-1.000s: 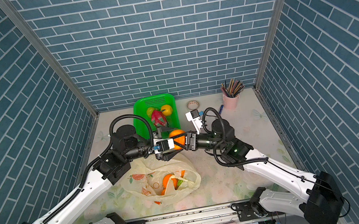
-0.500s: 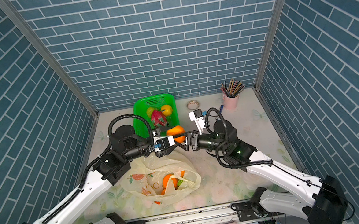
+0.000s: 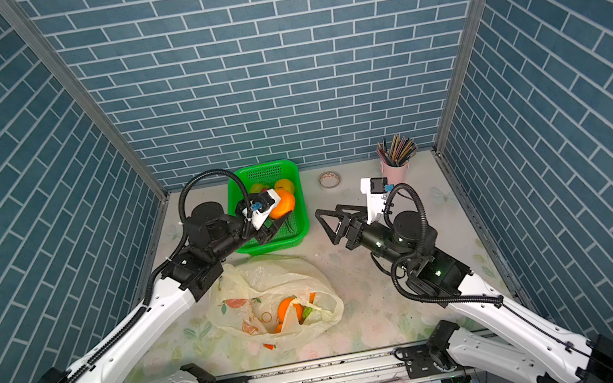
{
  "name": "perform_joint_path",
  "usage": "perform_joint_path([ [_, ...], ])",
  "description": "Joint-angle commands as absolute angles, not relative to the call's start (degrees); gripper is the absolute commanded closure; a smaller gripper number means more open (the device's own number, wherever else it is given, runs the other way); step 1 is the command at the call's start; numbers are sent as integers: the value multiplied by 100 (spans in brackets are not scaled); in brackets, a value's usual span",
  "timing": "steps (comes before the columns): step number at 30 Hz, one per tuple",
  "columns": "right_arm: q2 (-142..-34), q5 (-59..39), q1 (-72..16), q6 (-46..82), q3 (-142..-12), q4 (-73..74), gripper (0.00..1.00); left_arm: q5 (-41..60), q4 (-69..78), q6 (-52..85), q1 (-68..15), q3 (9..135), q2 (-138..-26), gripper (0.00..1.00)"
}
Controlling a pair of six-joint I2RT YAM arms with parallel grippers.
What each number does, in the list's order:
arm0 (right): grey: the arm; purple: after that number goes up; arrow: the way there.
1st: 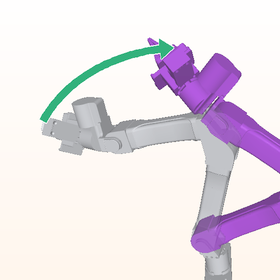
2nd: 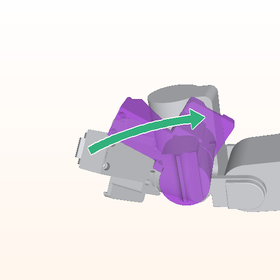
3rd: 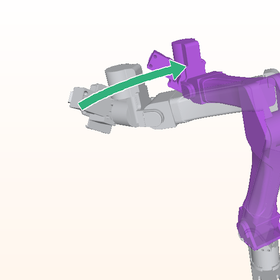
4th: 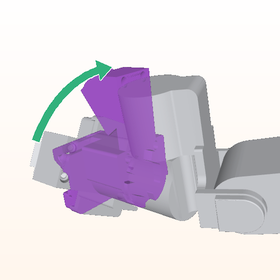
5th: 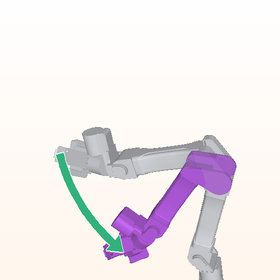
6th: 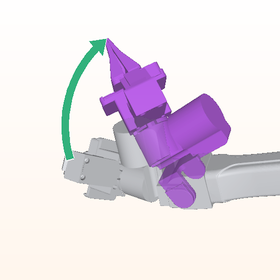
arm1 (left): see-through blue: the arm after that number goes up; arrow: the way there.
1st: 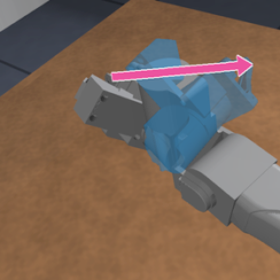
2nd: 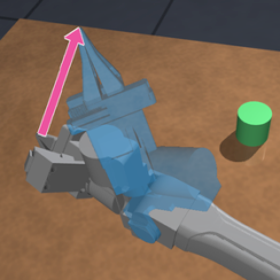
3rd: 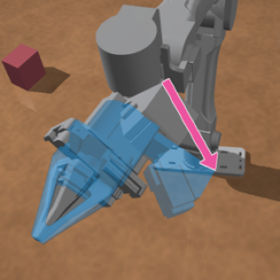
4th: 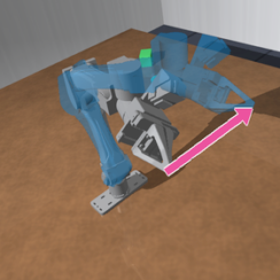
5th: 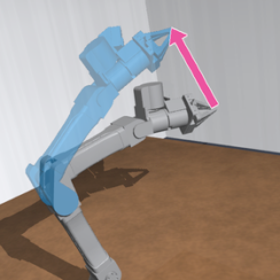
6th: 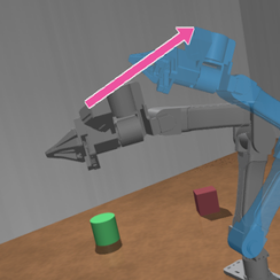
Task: Untie the knot of the plastic bag and take out the fruit
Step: 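Carry the orange into the basket with the left gripper while the right withdraws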
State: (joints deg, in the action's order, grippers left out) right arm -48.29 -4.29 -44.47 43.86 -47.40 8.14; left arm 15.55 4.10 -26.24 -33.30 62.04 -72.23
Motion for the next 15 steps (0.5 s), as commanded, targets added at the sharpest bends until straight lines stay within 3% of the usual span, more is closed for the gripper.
perform_joint_path([
  [1,-4935,-33,-4447,3902,-4857,482,10,822,201,-1970,-3154,6621,-7557,47],
  [15,-5645,-61,-4430,3169,-5201,127,9,-291,-1373,279,-1924,8188,-9622,47],
])
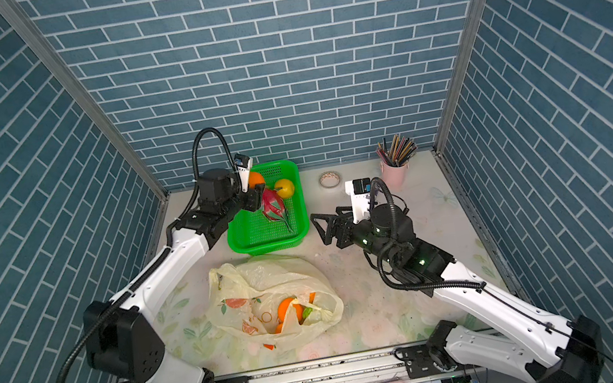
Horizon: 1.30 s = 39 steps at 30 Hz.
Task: Untie the knot of the plastic bag and take out the fruit
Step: 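Carry the orange into the basket with the left gripper while the right withdraws, then release the orange in the basket and bring both grippers to the bag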
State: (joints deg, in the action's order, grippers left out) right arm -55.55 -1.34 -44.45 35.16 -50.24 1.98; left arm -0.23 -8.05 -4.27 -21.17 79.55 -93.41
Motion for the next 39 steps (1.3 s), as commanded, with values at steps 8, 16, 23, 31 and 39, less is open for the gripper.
perform_joint_path([
  [8,-5825,-252,-4272,2996,-5204,140,8,-826,-2022,762,-1631,8622,-10700,47],
  [16,-5880,-420,-4175,2979,-5159,141,8,-650,-2372,921,-1624,9138,-11694,47],
  [23,-5822,-520,-4166,2947,-5133,130,8,-560,-2172,1103,-1609,9220,-12127,47],
  [31,-5715,-530,-4161,2910,-5102,55,8,-164,-2233,1150,-1565,9521,-12647,34],
  [39,-5595,-561,-4158,2928,-5133,9,8,-13,-2250,1169,-1564,9447,-12348,16],
])
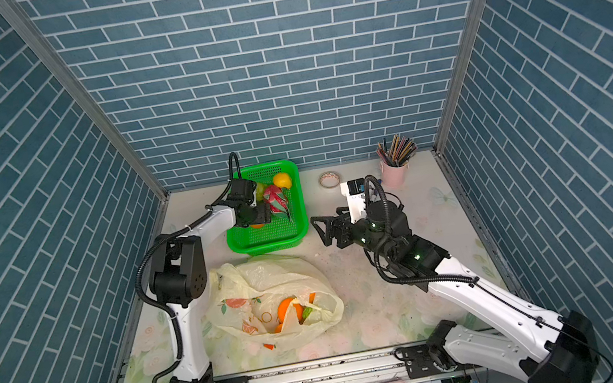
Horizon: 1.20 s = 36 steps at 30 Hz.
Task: Untie the knot of the plastic bag and take out the fruit
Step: 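Release the orange in the basket and bring both grippers to the bag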
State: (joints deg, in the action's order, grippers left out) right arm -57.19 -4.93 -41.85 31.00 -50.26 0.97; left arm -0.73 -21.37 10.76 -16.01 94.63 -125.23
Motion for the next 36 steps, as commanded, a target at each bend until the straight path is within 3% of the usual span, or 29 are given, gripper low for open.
perform_joint_path([
  [1,-5575,-562,-4161,2945,-5137,0,8,-34,-2259,1162,-1564,9411,-12258,15],
  [10,-5366,-771,-4168,3258,-5044,-77,10,119,-2297,1209,-1571,8955,-10875,15],
  [20,-5300,-1152,-4455,3620,-5124,-646,20,588,-2300,1547,-1873,7793,-8426,15],
  [29,-5294,-610,-5393,3880,-5038,-1071,27,-98,-2632,2281,-3491,6773,-6640,16],
  [36,-5409,-73,-6420,4221,-4794,-1108,36,-1479,-3480,3459,-5316,6495,-6092,20],
])
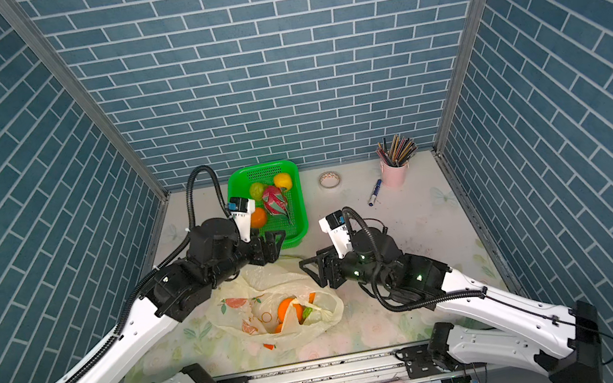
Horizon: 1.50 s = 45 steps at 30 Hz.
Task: Untie the knot of the plastic bag and take out the fruit
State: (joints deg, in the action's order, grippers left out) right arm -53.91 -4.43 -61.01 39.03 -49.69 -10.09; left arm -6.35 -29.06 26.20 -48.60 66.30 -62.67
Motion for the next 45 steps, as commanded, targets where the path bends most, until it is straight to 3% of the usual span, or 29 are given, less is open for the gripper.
perform_joint_path([
  [1,-5437,-19,-6537,4255,-4724,-1046,38,-1614,-3603,3665,-5495,6423,-6036,21],
  [9,-6052,-3,-7471,4210,-4331,-703,51,-2329,-4357,5321,-6644,5539,-5370,30],
  [23,-7667,-668,-8174,4043,-3752,-1028,53,-1671,-4235,6021,-6741,3976,-4765,32],
  [29,-7358,-419,-8169,3970,-3853,-1145,53,-1396,-3460,6174,-6732,3162,-4608,32],
  [34,-6776,-106,-8169,3879,-4101,-1351,47,-1223,-2863,6248,-6732,2673,-4672,33],
  [45,-6117,739,-8157,3647,-4327,-887,44,-1607,-2689,5871,-6641,2822,-4776,32],
])
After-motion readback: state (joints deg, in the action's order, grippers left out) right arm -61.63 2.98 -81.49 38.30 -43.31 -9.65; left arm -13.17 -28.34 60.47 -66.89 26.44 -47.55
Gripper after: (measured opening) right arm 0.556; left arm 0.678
